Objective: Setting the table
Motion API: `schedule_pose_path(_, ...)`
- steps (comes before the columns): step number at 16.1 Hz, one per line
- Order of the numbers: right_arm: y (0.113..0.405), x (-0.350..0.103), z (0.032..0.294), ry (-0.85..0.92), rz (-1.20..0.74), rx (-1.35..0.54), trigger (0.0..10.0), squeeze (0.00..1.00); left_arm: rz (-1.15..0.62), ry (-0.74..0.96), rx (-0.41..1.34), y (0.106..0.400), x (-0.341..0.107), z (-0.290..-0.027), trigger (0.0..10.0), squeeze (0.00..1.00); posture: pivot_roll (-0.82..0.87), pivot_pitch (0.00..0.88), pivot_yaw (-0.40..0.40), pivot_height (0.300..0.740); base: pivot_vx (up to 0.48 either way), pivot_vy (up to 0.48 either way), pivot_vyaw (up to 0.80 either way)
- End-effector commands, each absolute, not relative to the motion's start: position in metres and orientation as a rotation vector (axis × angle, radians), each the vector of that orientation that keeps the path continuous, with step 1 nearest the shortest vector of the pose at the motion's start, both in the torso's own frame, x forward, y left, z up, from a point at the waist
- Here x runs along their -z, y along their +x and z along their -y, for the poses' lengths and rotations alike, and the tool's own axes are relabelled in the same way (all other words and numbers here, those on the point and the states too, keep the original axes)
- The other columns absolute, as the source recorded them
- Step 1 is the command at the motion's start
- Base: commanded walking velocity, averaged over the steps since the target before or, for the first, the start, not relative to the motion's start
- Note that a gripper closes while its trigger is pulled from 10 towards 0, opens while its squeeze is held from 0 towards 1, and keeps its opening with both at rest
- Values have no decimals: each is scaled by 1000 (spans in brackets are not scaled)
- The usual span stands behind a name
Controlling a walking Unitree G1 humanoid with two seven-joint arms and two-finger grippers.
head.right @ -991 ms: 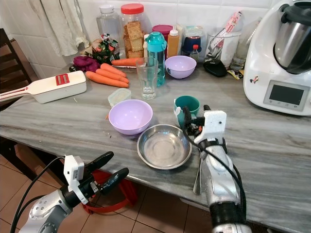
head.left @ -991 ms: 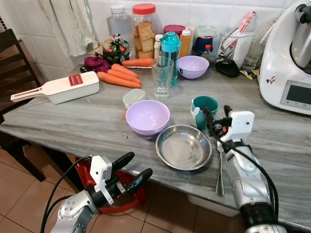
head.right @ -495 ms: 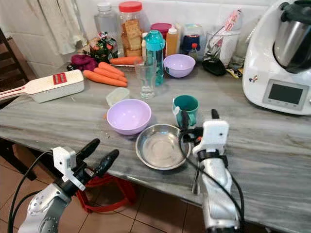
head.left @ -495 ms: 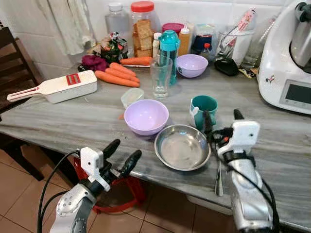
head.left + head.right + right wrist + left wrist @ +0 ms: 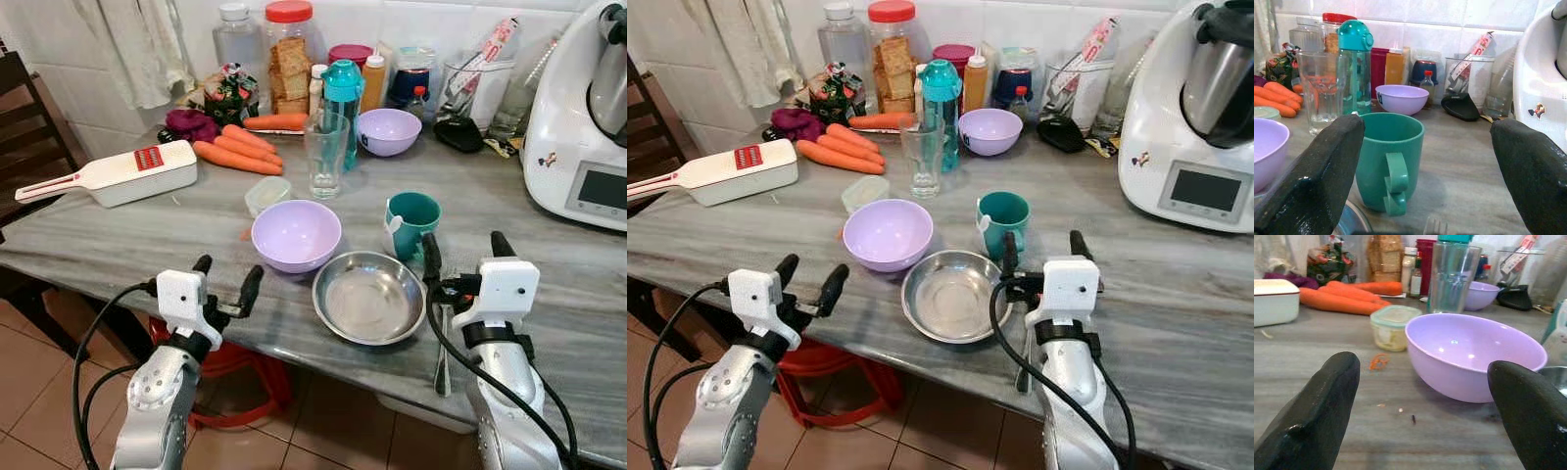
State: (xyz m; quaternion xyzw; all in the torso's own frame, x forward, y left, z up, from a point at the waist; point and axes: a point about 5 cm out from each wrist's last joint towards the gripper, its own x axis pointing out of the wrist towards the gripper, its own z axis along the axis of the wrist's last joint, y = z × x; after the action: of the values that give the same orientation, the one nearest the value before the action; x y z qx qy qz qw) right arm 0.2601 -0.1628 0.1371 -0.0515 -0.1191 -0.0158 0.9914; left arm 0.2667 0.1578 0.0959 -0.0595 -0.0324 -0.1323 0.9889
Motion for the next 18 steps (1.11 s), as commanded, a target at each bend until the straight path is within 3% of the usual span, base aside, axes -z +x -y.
schedule_pose_path(1, 260, -145, 161, -113, 262, 29, 10000, 1000, 60, -107, 247, 271, -98, -159, 10000, 0, -3, 0, 40, 740, 0, 0, 800)
schedule_pose_path(10, 262, -145, 156, -113, 252, 12, 10000, 1000, 72, -47, 122, 277, -102, -165, 10000, 0, 6, 0, 40, 740, 0, 0, 800)
schedule_pose_path(18, 263, -146, 152, -105, 260, -15, 10000, 1000, 66, -77, 148, 278, -101, -159, 10000, 0, 8, 0, 44, 740, 0, 0, 800)
